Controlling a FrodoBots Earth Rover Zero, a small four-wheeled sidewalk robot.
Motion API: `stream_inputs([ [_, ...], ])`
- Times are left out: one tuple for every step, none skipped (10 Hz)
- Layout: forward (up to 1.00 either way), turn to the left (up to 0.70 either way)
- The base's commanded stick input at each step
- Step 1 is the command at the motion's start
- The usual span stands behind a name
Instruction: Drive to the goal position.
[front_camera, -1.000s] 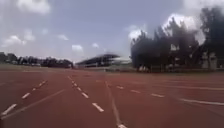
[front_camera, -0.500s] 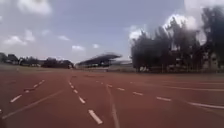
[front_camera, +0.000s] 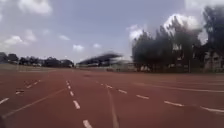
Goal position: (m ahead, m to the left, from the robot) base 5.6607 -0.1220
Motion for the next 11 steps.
stream_inputs([
  [0.7, 0.0],
  [0.7, 0.0],
  [0.7, 0.0],
  [0.7, 0.0],
  [0.7, 0.0],
  [0.7, 0.0],
  [0.7, 0.0],
  [0.7, 0.0],
  [0.7, 0.04],
  [0.7, 0.35],
  [0.7, 0.35],
])
